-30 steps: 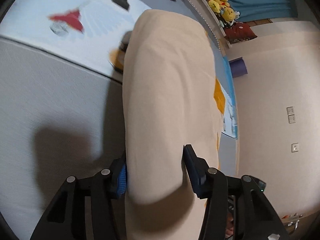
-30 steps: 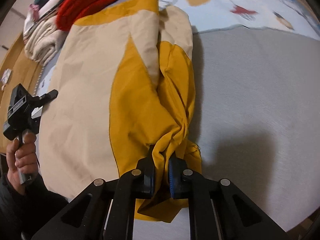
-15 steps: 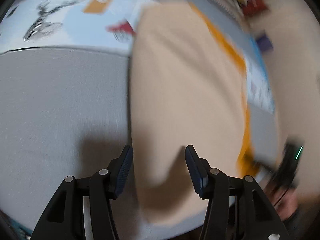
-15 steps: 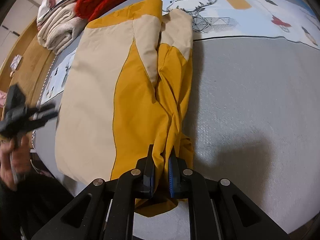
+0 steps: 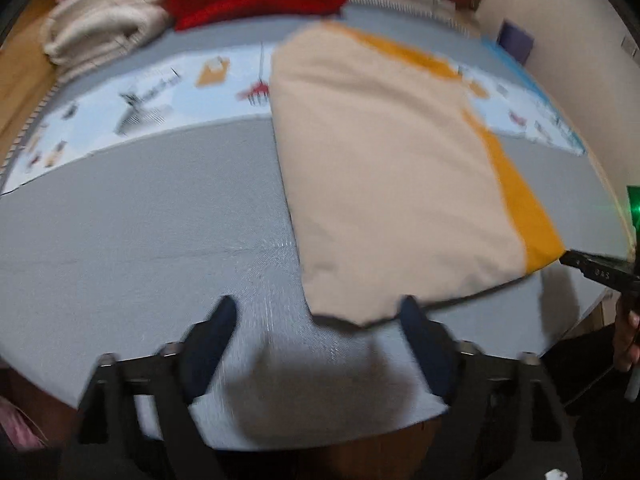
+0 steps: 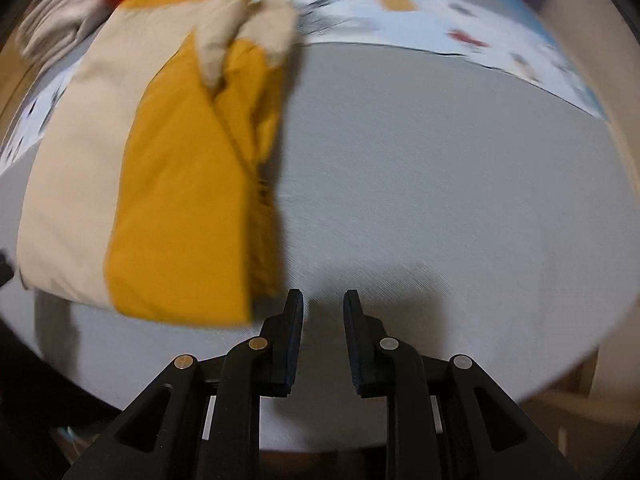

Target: Fold large clothes

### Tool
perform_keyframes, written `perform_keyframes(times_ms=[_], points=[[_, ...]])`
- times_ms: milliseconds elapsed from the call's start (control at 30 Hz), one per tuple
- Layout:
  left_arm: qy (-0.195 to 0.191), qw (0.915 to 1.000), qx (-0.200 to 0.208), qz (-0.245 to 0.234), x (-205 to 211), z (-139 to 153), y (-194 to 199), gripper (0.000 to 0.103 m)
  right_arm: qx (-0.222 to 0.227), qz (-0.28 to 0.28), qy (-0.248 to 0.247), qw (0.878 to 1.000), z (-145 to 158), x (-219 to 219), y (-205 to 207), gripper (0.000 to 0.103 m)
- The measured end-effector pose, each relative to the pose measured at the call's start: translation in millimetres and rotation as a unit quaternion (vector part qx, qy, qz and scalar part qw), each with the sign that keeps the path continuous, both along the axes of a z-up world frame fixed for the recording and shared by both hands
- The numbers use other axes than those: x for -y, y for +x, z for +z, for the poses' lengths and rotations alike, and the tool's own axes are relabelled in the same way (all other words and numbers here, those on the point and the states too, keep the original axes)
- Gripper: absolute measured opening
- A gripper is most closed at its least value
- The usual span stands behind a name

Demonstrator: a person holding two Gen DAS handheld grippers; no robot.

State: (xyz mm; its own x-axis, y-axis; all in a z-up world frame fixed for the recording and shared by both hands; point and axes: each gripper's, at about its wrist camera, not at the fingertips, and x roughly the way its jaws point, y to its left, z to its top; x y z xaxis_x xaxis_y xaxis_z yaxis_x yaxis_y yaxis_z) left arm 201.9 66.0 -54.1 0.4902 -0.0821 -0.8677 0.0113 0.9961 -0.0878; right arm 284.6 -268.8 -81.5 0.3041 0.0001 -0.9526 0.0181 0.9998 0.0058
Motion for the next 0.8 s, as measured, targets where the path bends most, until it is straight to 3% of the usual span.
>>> perform_keyframes(times_ms=[100, 133, 267, 367, 467, 567, 800], points=[[-0.002, 0.9989, 0.041, 0.022, -5.6, 16.0, -44.3, 0.095, 0.077, -0.018, 0.013, 0.997, 40.3, -2.4, -33.9, 0.023], [-0.002, 0.9981, 0.053, 0.031, -3.3, 21.6, -55.8, 0.096, 0.103, -0.018, 0.017, 0.994, 52.8, -3.6, -47.4, 0.028], [-0.015, 0.9934, 0.090, 0.070, 10.4, 40.3, -100.8, 0.101, 0.214, 0.001, 0.009, 0.977, 105.3, -16.7, -109.0, 0.074], [-0.020, 0.9912, 0.100, 0.084, 22.4, 47.8, -127.2, 0.102, 0.257, 0.017, 0.008, 0.966, 131.8, -41.0, -146.0, 0.085], [-0.029, 0.9902, 0.111, 0.080, 35.4, 52.9, -148.7, 0.102, 0.269, 0.014, 0.008, 0.963, 142.9, -61.6, -176.7, 0.088], [-0.013, 0.9900, 0.128, 0.057, 46.6, 56.2, -149.0, 0.102, 0.269, 0.031, 0.012, 0.962, 142.9, -73.8, -193.5, 0.089], [-0.008, 0.9881, 0.138, 0.068, 50.4, 53.2, -139.2, 0.102, 0.254, 0.065, 0.002, 0.965, 122.9, -96.2, -185.5, 0.090]])
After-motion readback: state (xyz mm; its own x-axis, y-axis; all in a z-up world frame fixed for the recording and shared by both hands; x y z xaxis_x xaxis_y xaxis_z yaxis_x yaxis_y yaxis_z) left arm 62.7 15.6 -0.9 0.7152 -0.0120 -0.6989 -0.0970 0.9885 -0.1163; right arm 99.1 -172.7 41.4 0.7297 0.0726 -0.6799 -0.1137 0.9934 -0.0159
